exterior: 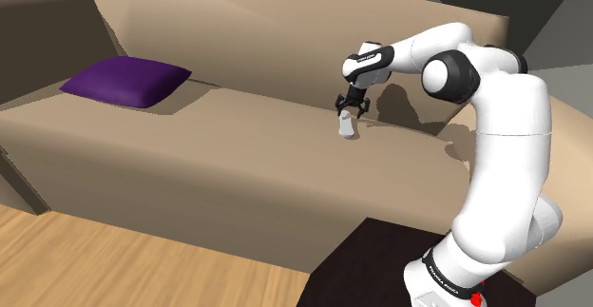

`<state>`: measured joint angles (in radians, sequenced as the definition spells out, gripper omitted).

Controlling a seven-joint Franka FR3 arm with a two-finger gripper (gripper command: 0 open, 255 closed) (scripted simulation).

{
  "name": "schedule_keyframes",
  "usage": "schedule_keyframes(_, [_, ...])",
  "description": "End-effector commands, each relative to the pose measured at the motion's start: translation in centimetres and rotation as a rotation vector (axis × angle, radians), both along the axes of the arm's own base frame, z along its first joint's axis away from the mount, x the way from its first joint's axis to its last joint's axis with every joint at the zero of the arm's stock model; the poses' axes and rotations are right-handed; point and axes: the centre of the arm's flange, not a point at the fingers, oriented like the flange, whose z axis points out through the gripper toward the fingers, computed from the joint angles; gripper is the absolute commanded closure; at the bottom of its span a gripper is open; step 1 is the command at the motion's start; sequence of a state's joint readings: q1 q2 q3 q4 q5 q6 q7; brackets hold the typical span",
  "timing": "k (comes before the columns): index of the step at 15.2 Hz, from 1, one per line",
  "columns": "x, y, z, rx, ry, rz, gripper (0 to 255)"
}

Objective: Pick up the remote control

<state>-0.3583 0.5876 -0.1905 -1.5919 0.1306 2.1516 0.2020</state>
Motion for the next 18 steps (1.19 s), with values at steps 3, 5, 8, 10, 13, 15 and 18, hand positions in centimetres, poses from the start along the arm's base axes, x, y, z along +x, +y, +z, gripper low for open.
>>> schedule_keyframes(3, [0.3, -0.2, -2.0, 0.0, -0.001, -0.003, 0])
schedule_keyframes(5, [0.3, -0.2, -3.0, 0.0, -0.001, -0.003, 0])
schedule_keyframes(8, [0.2, -0.2, -3.3, 0.0, -0.001, -0.003, 255])
schedule_keyframes(10, [0.3, -0.2, -3.3, 0.0, -0.001, -0.003, 255])
schedule_keyframes(13, [0.3, -0.1, -3.3, 0.0, -0.001, -0.003, 255])
schedule_keyframes(15, [0.4, -0.1, -3.3, 0.0, -0.001, -0.003, 255])
schedule_keyframes(18, [0.3, -0.2, -2.8, 0.0, -0.001, -0.003, 255])
